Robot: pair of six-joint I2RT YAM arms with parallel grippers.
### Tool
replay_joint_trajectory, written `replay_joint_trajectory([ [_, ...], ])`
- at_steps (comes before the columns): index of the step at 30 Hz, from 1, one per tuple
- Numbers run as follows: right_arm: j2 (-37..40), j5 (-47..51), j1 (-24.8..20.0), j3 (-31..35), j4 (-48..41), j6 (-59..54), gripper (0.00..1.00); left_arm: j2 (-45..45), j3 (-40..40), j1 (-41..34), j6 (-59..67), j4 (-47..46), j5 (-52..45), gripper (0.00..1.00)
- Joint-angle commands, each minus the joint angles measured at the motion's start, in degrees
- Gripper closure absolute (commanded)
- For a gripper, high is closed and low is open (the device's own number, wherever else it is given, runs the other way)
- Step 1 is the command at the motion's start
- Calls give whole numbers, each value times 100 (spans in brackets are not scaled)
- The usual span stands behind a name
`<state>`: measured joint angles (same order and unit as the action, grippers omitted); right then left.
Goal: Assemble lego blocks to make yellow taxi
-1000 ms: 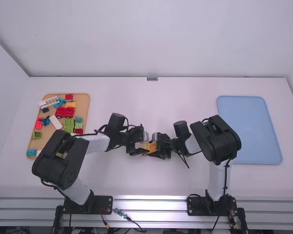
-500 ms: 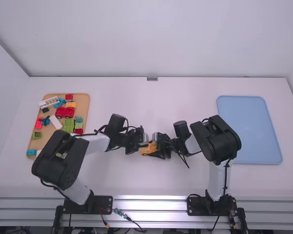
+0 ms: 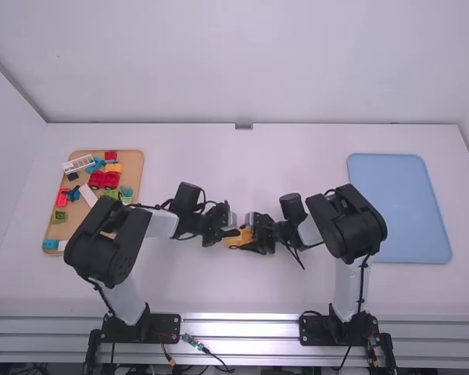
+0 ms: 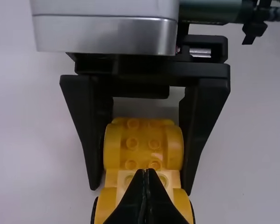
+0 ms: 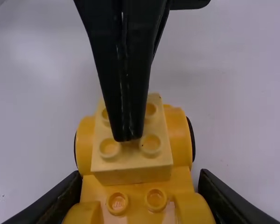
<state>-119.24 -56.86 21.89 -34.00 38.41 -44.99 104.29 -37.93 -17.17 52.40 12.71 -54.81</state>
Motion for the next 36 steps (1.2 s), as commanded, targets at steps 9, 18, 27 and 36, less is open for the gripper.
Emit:
replay_joint_trajectory([
  [9,-96,-140,57,-13,39,107,48,586,426,-83,-19,-411,1547,98],
  [18,-96,-142,57,-90,22,166,48,586,822,-85,-524,-17,2146,98],
  [27,-96,-15,57,-52,17,168,47,-2,669,-85,-588,321,1272,98],
  [36,-96,-13,57,-48,15,170,47,-1539,20,-83,-594,-531,1045,98],
])
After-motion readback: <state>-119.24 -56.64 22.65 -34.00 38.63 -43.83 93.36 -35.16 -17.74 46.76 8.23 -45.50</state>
